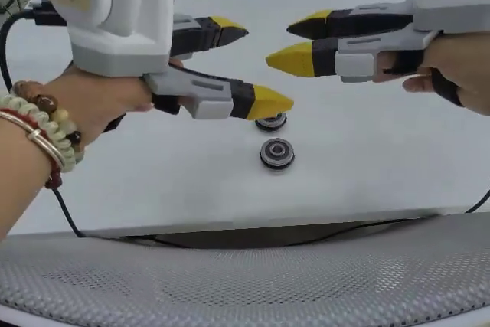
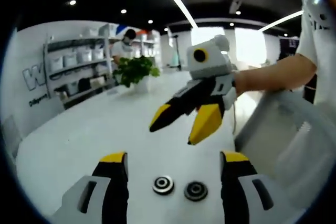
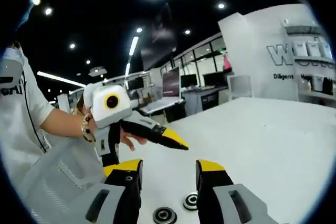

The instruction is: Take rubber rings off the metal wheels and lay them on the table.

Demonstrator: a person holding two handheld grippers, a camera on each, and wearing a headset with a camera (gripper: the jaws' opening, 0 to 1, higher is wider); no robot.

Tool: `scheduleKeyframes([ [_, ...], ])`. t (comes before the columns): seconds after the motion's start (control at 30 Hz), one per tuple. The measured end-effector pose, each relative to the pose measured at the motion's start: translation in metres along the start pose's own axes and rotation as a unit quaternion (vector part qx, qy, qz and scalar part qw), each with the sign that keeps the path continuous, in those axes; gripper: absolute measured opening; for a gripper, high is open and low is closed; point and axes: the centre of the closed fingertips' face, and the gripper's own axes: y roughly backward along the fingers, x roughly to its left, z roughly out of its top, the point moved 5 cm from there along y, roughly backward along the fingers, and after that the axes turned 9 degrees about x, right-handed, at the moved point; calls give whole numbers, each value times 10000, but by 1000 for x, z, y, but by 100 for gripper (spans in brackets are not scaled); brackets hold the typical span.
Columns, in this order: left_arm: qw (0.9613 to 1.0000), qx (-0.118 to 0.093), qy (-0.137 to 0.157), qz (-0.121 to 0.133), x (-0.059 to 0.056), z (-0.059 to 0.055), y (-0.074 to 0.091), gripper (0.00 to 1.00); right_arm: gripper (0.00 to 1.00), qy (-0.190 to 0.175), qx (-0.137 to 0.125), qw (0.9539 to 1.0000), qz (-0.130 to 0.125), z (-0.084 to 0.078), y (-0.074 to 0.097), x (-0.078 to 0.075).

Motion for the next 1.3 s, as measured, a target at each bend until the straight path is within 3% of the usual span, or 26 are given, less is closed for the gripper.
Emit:
scheduleKeyframes([
  [0.1, 10000, -4, -14, -21, -4, -6, -4, 67, 33, 121, 350, 9992, -121, -12, 2, -5],
  [0.17, 9997, -48, 134, -174, -9, -11, -8, 65, 34, 59, 592, 9981, -174, -23, 1, -6],
  [0.23, 9993, 66, 133, -355, -15, -17, -11, 64, 32, 380, 1205, 9918, -176, -41, -3, -4],
  [0.3, 9996, 87, -3, -274, -15, -21, -12, 61, 27, 608, 1784, 9820, -143, -59, -8, -3],
  [0.43, 9993, 180, 57, -319, -16, -30, -16, 54, 27, 881, 2330, 9685, 58, -79, -16, 4],
  [0.5, 9991, 275, 88, -302, -15, -40, -19, 52, 26, 866, 2303, 9692, 132, -82, -18, 8],
  [0.57, 9979, 527, 78, -373, -16, -51, -23, 50, 25, 825, 2372, 9678, 152, -86, -18, 9],
  [0.63, 9977, 533, 155, -385, -16, -57, -25, 48, 25, 805, 2412, 9670, 161, -90, -18, 10],
  [0.87, 9955, 748, 92, -569, -27, -67, -35, 39, 23, 706, 2536, 9645, 212, -100, -19, 10],
  [1.0, 9946, 868, 68, -566, -29, -75, -40, 34, 22, 802, 2689, 9596, 212, -107, -20, 9],
  [1.13, 9945, 853, 164, -581, -31, -76, -42, 23, 22, 869, 2736, 9576, 225, -111, -23, 9],
  [1.3, 9936, 934, 83, -631, -35, -79, -45, 19, 21, 1011, 2778, 9550, 235, -111, -24, 9],
])
